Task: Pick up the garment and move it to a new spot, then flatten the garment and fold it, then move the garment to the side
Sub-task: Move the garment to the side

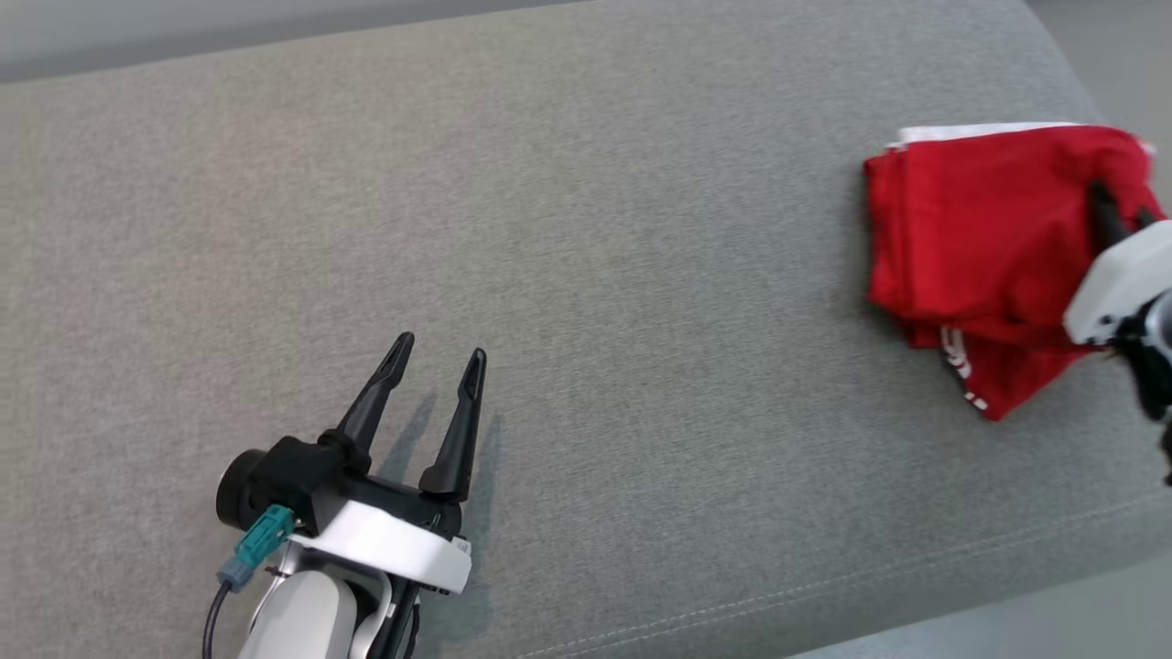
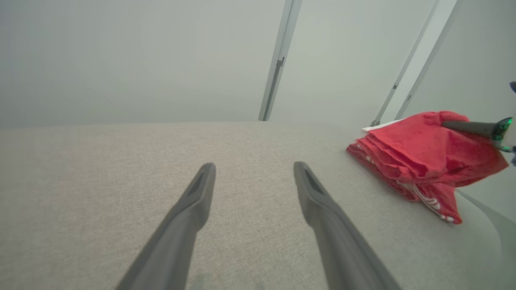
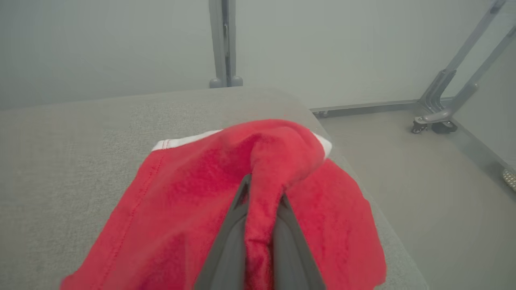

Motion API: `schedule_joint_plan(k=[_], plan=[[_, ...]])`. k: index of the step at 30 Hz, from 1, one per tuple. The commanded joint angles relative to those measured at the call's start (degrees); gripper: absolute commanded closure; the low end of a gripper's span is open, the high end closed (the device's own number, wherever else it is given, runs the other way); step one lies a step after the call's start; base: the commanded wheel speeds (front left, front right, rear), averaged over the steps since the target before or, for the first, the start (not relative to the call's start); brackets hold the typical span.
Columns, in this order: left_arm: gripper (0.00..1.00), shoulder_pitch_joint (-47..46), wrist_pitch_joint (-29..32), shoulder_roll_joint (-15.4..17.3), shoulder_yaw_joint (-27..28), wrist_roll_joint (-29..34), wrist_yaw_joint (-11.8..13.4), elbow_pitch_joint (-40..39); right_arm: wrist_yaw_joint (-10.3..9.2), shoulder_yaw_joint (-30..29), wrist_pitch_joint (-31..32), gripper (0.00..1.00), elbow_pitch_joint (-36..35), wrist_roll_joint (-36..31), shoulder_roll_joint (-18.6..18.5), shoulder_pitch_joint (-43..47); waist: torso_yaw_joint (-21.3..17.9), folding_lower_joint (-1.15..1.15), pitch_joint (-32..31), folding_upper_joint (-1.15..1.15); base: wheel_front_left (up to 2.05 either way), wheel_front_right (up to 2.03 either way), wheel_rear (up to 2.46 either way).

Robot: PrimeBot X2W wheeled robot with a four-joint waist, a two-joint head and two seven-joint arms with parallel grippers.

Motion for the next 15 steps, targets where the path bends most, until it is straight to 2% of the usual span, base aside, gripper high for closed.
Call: schedule_joint_plan(k=[1,2,6,10,12,15], plan=[[0.00,-1.9,-0.6,0.2,1.4,0.4,-0.2,-1.8,0.08,-0.6,-1.6,0.16,0.6,-1.5,-1.8,-1.6,1.6,0.00,1.2,0.00,0.00,0.00,0.00],[0.00,-2.1,-0.6,0.2,1.3,0.5,-0.3,-1.8,0.08,-2.1,-2.9,0.00,2.7,-2.8,-2.5,-2.5,2.1,0.00,1.4,0.00,0.00,0.00,0.00],[0.00,-2.6,-0.6,0.2,1.0,0.8,-0.4,-1.8,0.08,-7.6,-7.6,0.00,10.0,-8.0,-4.0,-6.2,3.7,0.00,2.3,0.00,0.00,0.00,0.00],[0.00,-2.8,-0.6,0.2,1.3,1.1,-0.4,-1.8,0.08,-13.2,-9.3,0.00,13.0,-14.0,-5.2,-8.4,4.3,0.00,2.8,0.00,0.00,0.00,0.00],[0.00,-2.9,-0.6,0.2,1.5,1.2,-0.5,-1.8,0.08,-16.9,-9.6,0.00,11.6,-16.3,-4.9,-9.1,4.5,0.00,2.7,0.00,0.00,0.00,0.00],[0.00,-2.9,-0.6,0.2,2.3,1.3,-0.5,-1.9,0.08,-22.7,-9.6,0.00,2.1,-19.7,-1.4,-6.8,4.6,0.00,1.9,0.00,0.00,0.00,0.00]])
